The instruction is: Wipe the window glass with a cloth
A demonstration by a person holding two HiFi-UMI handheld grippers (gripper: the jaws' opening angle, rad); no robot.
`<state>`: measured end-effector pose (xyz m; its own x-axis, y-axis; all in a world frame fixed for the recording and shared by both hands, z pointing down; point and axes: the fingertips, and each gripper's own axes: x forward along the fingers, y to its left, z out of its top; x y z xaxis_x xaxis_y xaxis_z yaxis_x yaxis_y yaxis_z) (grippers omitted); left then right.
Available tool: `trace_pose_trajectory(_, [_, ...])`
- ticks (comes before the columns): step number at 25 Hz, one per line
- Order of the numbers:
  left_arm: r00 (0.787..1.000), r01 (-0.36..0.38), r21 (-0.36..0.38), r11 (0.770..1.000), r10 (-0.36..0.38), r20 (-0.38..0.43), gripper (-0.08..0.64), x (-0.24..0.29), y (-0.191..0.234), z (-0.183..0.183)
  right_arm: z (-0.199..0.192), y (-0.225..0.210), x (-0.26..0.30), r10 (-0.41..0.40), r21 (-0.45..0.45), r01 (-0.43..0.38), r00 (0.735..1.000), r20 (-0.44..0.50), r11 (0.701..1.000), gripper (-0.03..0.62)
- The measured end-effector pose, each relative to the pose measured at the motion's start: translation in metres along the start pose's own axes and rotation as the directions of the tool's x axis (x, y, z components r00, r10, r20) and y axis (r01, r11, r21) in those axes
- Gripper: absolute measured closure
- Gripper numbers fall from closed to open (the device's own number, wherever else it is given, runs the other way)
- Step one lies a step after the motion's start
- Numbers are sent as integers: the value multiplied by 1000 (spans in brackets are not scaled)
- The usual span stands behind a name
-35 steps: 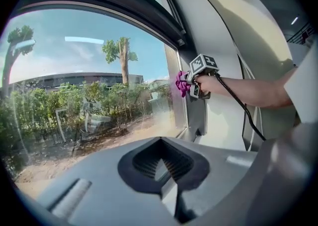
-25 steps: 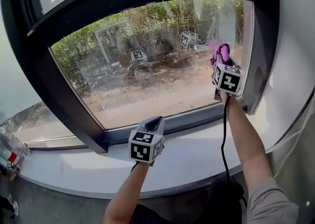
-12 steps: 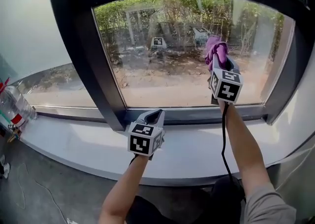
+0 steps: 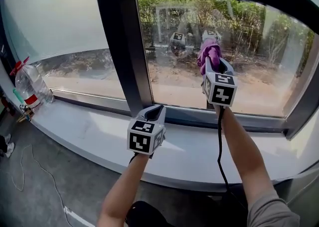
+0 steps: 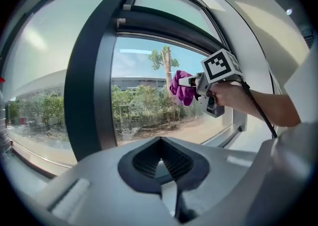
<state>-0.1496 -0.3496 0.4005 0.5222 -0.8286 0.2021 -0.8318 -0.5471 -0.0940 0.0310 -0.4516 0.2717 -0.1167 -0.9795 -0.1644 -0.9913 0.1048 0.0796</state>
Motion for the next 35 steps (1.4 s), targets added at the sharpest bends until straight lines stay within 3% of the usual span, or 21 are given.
trace_pose_trajectory(10, [996, -90, -9, 996, 90, 2, 559, -42, 55, -1, -12, 133, 50, 193, -39, -197, 977, -91, 980, 480])
trace_pose_trajectory(14, [993, -121, -21, 992, 120, -9, 559, -72, 73, -13, -7, 180, 65, 233, -75, -242, 966, -114, 967, 480])
trace_pose_trajectory(19, [989, -147, -32, 989, 147, -1, 559, -96, 98, -29, -5, 215, 78, 268, -56, -278, 954, -138, 959, 480])
trace_pose_trajectory(23, [994, -111, -45, 993, 111, 2, 559, -95, 100, -19, 14, 217, 86, 272, -74, -286, 950, -152, 955, 480])
trace_pose_trajectory(29, [999, -44, -45, 998, 45, 20, 559, -76, 70, 3, 61, 211, 88, 297, -50, -303, 950, -101, 952, 482])
trace_pose_trajectory(35, [1000, -18, 5, 1000, 18, 10, 559, -50, 30, 24, 77, 167, 73, 294, -58, -298, 953, -74, 953, 480])
